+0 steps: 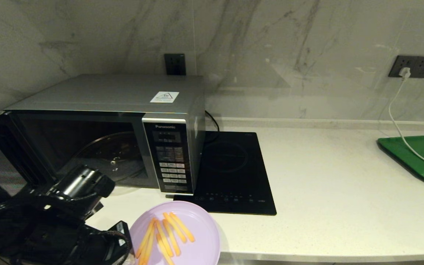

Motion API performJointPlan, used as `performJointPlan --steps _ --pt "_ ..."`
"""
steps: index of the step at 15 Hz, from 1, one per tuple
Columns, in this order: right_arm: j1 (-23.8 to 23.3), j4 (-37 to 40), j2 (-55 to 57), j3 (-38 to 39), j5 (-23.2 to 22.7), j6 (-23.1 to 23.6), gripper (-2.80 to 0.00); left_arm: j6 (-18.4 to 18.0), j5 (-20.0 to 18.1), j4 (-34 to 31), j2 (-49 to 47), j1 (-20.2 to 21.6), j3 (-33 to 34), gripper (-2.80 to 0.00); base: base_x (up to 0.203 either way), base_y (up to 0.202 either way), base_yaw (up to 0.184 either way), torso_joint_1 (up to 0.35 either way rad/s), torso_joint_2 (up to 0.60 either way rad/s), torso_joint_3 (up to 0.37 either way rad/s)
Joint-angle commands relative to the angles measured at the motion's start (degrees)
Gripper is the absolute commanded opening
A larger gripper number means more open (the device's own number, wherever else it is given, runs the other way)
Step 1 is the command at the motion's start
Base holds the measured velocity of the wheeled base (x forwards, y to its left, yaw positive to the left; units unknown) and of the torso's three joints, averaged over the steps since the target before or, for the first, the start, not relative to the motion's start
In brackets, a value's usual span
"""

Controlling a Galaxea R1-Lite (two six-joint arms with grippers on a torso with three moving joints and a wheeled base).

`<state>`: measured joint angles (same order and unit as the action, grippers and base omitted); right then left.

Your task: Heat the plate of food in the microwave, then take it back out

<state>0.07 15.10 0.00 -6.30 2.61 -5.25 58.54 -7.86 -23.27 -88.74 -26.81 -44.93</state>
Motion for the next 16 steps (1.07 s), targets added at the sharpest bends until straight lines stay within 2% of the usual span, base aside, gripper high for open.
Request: performJointPlan --steps 1,5,7,11,16 --pt "0.01 0.1 0.0 0.02 0.03 -0.02 -2.8 1.22 0.89 0.96 -7.96 -3.54 -3.71 -2.8 0.0 0.0 0.0 0.0 0.0 0.0" --pt "0.01 0.1 0.0 0.02 0.03 -0.02 -2.8 1.39 2.24 0.83 -12.99 -6.79 -9.76 -2.8 0.0 0.0 0.0 0.0 0.0 0.0" --pt "0.01 0.1 0.0 -0.03 0.03 -0.02 -2.8 1.1 3.82 0.83 -15.32 -7.31 -10.76 -2.8 0.0 0.0 0.0 0.0 0.0 0.0" --pt "0.01 0.1 0.0 -0.01 0.03 -0.02 -2.8 0.76 3.42 1.11 -16.96 -8.52 -11.83 -2.8 0.0 0.0 0.0 0.0 0.0 0.0" --pt "0.01 0.1 0.05 0.03 0.03 -0.02 -2.8 0.69 3.43 1.12 -18.79 -10.74 -17.33 -2.8 0.0 0.0 0.0 0.0 0.0 0.0"
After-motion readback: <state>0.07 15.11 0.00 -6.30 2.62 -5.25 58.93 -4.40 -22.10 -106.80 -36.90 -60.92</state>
